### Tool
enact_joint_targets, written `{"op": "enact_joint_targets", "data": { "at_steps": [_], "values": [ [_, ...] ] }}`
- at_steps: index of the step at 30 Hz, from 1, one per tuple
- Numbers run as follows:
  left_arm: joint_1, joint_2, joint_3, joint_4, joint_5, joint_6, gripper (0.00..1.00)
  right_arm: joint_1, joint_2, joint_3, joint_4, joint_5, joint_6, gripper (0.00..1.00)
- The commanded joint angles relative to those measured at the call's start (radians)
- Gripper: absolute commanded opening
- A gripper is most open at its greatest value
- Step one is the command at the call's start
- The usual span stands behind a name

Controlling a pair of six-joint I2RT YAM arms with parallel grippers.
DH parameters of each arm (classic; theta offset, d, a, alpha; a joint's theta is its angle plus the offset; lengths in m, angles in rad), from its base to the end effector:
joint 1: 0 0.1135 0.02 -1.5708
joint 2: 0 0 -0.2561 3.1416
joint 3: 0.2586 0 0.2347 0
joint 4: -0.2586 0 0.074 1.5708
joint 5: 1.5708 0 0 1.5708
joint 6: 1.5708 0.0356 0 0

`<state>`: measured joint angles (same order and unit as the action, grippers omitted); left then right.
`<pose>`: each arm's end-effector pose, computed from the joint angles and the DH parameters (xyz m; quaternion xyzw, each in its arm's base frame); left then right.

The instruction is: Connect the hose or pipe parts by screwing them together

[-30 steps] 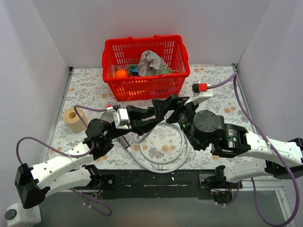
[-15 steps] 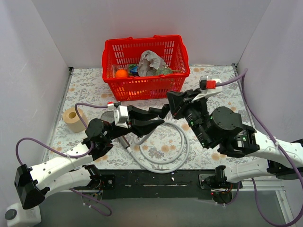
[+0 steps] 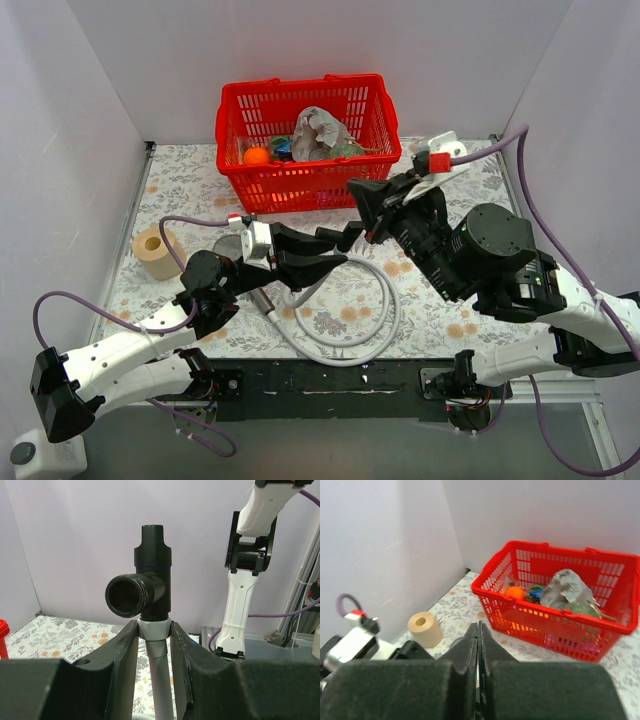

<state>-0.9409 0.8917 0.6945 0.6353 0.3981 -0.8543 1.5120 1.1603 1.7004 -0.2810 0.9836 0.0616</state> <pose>0.1008 -0.1618 0.3725 0.1895 0.5182 -0.7129 0.4328 0.0397 0.1701 0.5405 -0.0765 0.6505 0.2913 0.6972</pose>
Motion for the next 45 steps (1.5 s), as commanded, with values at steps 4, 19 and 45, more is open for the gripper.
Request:
{"op": "enact_joint_targets", "data": {
  "at_steps": [4, 19, 45],
  "values": [
    [-0.006, -0.034, 0.013, 0.038, 0.007, -0.017, 0.0, 0.002, 0.021, 0.159, -0.225, -0.451, -0.114, 0.01],
    [-0.006, -0.019, 0.051, -0.016, 0.091, 0.006, 0.0, -0.001, 0.217, 0.436, -0.71, -0.66, -0.08, 0.01],
    [-0.006, -0.017, 0.079, -0.051, 0.16, 0.027, 0.0, -0.161, 0.213, 0.349, -0.739, -0.746, -0.082, 0.01]
  ]
}}
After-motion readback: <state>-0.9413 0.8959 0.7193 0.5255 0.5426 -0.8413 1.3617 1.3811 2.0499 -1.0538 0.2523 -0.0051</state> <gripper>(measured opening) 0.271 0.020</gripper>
